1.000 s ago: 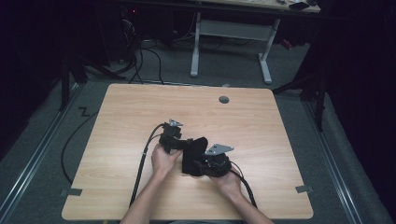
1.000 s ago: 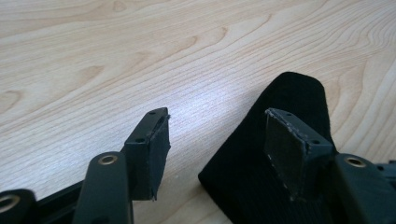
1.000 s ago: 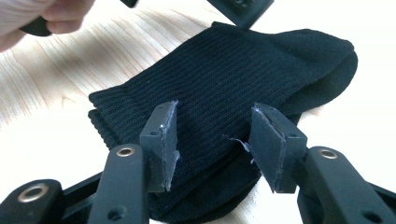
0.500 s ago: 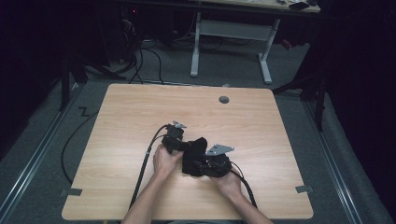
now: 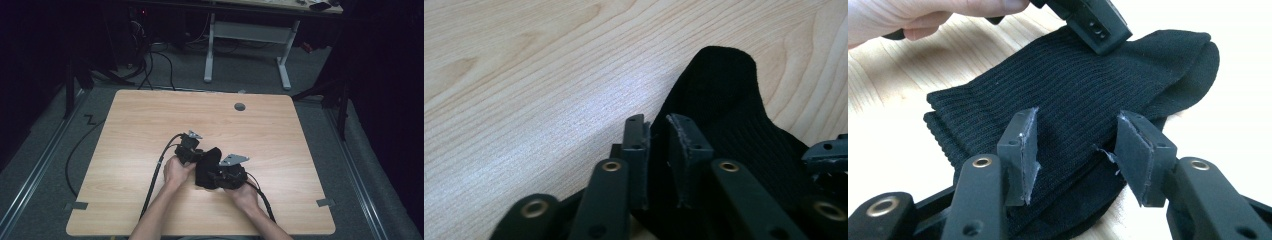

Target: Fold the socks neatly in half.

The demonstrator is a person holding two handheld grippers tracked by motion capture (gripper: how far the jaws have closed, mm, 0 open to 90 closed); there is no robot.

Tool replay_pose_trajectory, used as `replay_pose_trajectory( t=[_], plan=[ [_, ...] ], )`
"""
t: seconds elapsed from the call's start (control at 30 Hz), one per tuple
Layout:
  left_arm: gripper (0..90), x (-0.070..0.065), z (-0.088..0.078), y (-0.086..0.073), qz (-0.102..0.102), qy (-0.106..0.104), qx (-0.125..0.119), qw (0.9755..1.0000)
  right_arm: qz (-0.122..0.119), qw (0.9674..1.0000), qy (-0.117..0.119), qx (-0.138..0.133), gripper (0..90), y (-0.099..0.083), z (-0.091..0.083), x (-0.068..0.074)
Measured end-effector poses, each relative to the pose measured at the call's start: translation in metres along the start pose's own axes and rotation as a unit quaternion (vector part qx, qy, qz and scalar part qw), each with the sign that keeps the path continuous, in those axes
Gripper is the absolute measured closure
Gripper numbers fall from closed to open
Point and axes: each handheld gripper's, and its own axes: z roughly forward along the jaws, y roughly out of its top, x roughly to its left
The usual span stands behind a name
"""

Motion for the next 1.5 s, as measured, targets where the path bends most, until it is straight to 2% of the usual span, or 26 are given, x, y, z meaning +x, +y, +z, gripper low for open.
replay_pose_trajectory(
  t=[0.13,0.27,0.43,0.7,0.77,0.8,0.9,0.97,1.1,1.2,1.3,1.37,1.43,1.5],
  plan=[
    [84.5,0.003,-0.001,0.000,0.000,-0.008,-0.002,1.0000,-0.002,1.0000,-0.001,0.006,51.9,0.002,0.001,0.000],
    [85.8,0.003,-0.004,0.000,0.011,-0.006,-0.005,0.9999,-0.001,1.0000,-0.001,0.007,51.9,0.002,0.002,-0.001],
    [86.2,0.003,-0.019,0.002,0.007,-0.024,-0.042,0.9988,-0.003,0.9999,-0.004,0.010,51.9,0.003,0.003,-0.001],
    [86.3,-0.004,-0.037,0.002,0.014,-0.039,-0.076,0.9962,0.000,0.9998,-0.016,0.009,54.9,0.004,0.000,-0.002],
    [86.3,-0.005,-0.037,0.001,0.011,-0.042,-0.081,0.9958,0.006,0.9998,-0.019,0.001,55.0,0.007,-0.005,-0.001],
    [86.3,-0.005,-0.037,0.001,0.012,-0.042,-0.081,0.9958,0.010,0.9997,-0.017,-0.012,55.0,0.009,-0.010,0.001],
    [86.4,-0.005,-0.036,0.001,0.011,-0.043,-0.082,0.9957,0.003,0.9989,-0.004,-0.047,56.3,0.016,-0.021,0.011],
    [86.5,-0.005,-0.035,0.001,0.011,-0.045,-0.083,0.9955,-0.007,0.9986,0.005,-0.052,57.2,0.022,-0.022,0.018],
    [86.5,-0.006,-0.037,0.001,0.012,-0.053,-0.092,0.9943,-0.011,0.9996,0.013,-0.025,58.1,0.025,-0.006,0.023],
    [86.5,-0.007,-0.041,0.001,0.018,-0.058,-0.097,0.9935,0.005,0.9998,0.016,0.014,58.1,0.020,0.013,0.017],
    [86.7,-0.009,-0.046,0.001,0.026,-0.070,-0.104,0.9918,0.013,0.9997,0.011,0.015,59.2,0.020,0.017,0.013],
    [86.7,-0.012,-0.050,0.001,0.036,-0.072,-0.107,0.9910,0.013,0.9998,-0.004,0.016,59.8,0.024,0.021,0.009],
    [86.7,-0.014,-0.051,-0.002,0.045,-0.071,-0.105,0.9910,0.018,0.9997,-0.009,0.012,60.6,0.026,0.025,0.004],
    [86.7,-0.014,-0.050,-0.003,0.045,-0.071,-0.104,0.9910,0.015,0.9997,-0.015,0.012,60.7,0.029,0.028,0.003]
  ],
)
